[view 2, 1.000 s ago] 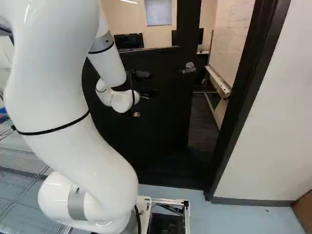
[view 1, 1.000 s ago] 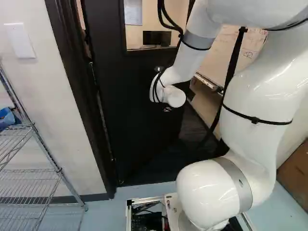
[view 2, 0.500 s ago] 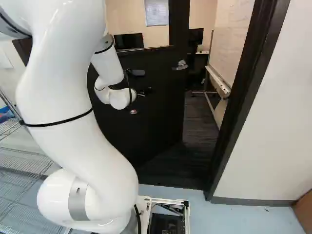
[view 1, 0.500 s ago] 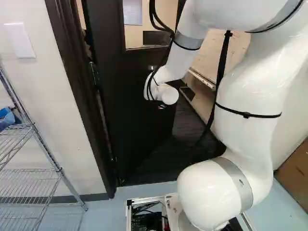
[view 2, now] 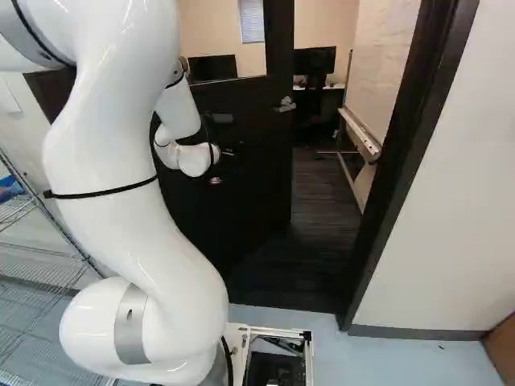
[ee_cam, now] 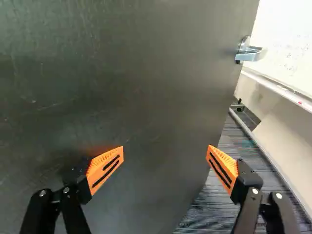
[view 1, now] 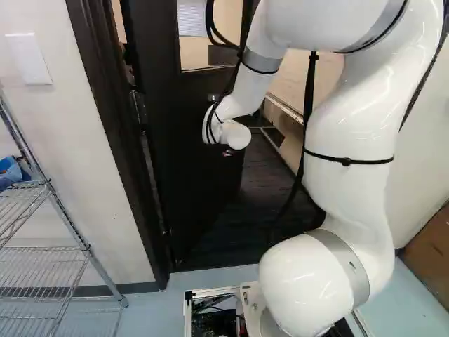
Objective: Open the door and move inside
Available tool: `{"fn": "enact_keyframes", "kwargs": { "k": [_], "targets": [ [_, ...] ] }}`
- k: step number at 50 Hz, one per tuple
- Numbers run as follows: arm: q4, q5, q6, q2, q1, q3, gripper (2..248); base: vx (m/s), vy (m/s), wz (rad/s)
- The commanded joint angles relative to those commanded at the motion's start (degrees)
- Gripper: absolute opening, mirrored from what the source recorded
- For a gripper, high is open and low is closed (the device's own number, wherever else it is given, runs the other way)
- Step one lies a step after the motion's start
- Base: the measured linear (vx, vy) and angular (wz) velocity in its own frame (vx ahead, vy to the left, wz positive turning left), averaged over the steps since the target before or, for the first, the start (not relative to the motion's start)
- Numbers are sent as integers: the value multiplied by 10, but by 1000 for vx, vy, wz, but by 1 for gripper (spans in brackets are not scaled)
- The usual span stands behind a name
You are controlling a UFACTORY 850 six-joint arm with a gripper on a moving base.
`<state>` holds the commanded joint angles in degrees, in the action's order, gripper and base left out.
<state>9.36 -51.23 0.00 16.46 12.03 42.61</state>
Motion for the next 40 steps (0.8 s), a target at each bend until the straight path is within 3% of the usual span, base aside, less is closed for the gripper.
{"fn": "enact_keyframes", "kwargs": {
  "k": [40],
  "targets": [
    [-10, 0, 0, 63, 30, 76, 247, 0, 0, 0]
  ]
}}
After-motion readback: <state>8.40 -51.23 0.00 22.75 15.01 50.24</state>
